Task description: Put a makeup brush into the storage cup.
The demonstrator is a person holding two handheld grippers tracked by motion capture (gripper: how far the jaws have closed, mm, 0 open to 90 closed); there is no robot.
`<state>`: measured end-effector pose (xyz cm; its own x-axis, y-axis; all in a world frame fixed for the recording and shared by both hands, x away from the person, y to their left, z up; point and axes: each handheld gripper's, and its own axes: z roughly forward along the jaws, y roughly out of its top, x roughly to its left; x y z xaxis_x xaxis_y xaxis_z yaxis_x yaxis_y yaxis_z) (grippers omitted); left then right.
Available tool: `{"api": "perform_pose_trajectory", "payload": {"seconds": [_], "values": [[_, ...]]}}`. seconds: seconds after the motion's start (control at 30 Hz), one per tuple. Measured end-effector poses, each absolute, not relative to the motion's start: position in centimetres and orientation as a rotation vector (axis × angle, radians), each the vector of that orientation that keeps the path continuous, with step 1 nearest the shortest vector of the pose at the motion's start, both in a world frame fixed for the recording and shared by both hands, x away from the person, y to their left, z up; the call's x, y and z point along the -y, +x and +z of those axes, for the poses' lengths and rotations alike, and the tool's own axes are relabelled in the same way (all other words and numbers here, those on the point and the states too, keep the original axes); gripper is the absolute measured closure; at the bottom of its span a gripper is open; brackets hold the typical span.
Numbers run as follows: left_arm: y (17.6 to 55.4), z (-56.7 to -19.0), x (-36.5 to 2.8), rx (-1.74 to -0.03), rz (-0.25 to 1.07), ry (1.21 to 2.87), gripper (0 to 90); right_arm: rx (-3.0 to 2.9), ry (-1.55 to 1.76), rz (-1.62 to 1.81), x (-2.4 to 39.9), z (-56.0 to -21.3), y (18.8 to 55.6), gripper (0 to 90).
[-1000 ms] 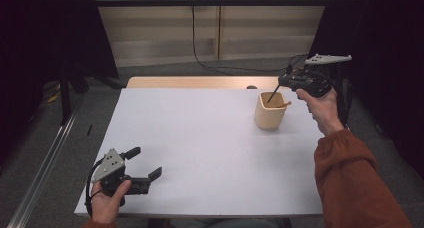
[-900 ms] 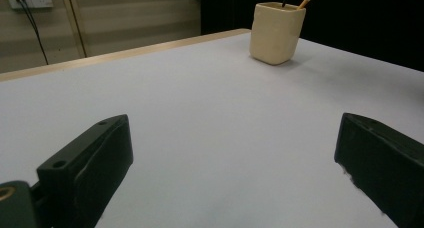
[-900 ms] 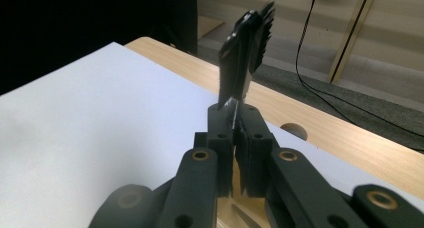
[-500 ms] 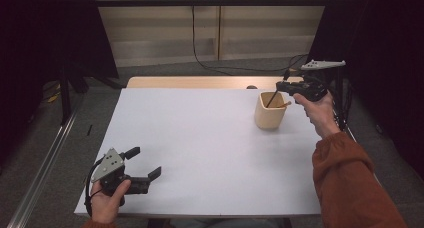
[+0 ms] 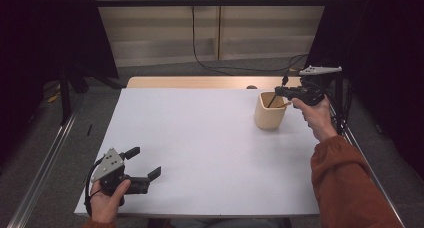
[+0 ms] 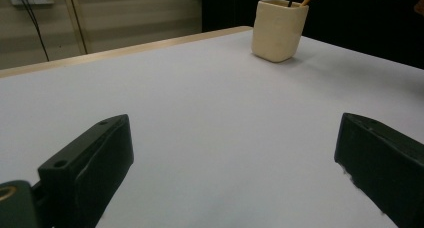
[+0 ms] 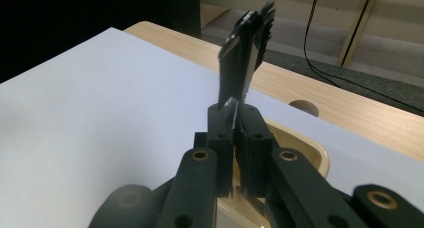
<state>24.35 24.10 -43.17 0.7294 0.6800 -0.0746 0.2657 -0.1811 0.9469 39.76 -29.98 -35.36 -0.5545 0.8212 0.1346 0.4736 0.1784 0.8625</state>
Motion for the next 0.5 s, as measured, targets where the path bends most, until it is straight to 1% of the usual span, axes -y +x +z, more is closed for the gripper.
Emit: {"api": "perform_pose_trajectory", "payload": {"seconds": [0.5], "values": [[24.4, -43.2, -24.4, -0.758, 0.44, 1.753, 2.7, -2.091, 1.258, 1.328, 30.1, -36.9, 39.9, 85.7]]}}
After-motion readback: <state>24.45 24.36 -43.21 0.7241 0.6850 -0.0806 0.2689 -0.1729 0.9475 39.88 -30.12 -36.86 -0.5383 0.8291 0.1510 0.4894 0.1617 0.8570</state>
